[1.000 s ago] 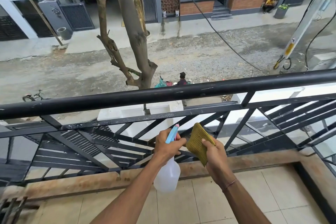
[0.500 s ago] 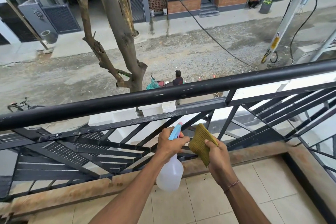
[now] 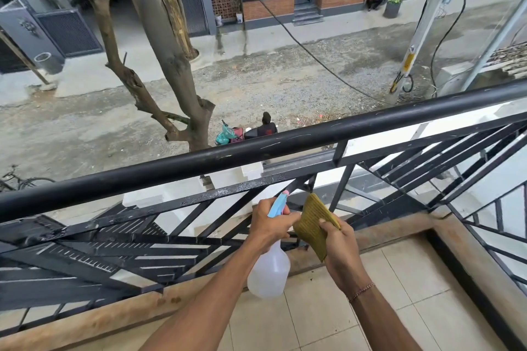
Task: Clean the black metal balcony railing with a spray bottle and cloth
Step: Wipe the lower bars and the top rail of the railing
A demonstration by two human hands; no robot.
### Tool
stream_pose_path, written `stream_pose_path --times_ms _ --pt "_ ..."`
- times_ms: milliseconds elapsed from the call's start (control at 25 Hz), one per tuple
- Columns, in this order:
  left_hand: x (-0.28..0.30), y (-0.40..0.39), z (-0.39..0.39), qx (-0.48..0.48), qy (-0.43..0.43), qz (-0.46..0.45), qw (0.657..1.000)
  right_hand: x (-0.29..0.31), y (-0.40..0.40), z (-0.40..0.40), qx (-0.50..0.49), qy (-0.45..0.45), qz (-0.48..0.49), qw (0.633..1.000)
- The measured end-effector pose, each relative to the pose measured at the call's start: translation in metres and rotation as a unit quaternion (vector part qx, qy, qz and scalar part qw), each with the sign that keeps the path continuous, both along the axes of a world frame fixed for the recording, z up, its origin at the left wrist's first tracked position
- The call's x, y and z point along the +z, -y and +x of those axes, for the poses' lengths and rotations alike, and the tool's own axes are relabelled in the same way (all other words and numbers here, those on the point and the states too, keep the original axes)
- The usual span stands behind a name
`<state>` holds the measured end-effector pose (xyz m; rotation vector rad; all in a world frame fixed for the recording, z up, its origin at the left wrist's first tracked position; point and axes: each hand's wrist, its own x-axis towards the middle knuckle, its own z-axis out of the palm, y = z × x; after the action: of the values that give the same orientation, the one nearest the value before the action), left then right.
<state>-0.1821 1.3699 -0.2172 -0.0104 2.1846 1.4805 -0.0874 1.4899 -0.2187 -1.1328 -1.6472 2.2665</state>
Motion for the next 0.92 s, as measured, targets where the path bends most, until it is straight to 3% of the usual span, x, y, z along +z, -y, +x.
stream_pose_path --times_ms 400,560,680,800,840,920 --pt "0.006 -0.034 -0.010 -0.054 -0.010 -0.005 0.998 0.015 -0.017 0.005 -0.043 -0.025 0.007 0.999" --pt "0.006 -0.039 -0.009 -0.060 -0.016 -0.012 0.998 0.020 -0.021 0.000 -0.051 -0.050 0.087 0.994" --pt "0.008 -0.034 -0.012 -0.043 -0.031 -0.014 0.998 0.020 -0.029 -0.018 -0.019 -0.059 0.213 0.975" --pt "0.007 -0.019 -0.016 -0.030 -0.038 -0.022 0.999 0.025 -0.045 -0.057 0.027 -0.078 0.400 0.913" --pt "0.006 -0.015 -0.017 -0.029 -0.040 -0.025 0.998 0.021 -0.051 -0.072 0.079 -0.062 0.477 0.873" --pt "0.005 -0.003 -0.017 -0.021 -0.041 -0.028 0.999 0.000 -0.058 -0.097 0.211 0.003 0.637 0.742"
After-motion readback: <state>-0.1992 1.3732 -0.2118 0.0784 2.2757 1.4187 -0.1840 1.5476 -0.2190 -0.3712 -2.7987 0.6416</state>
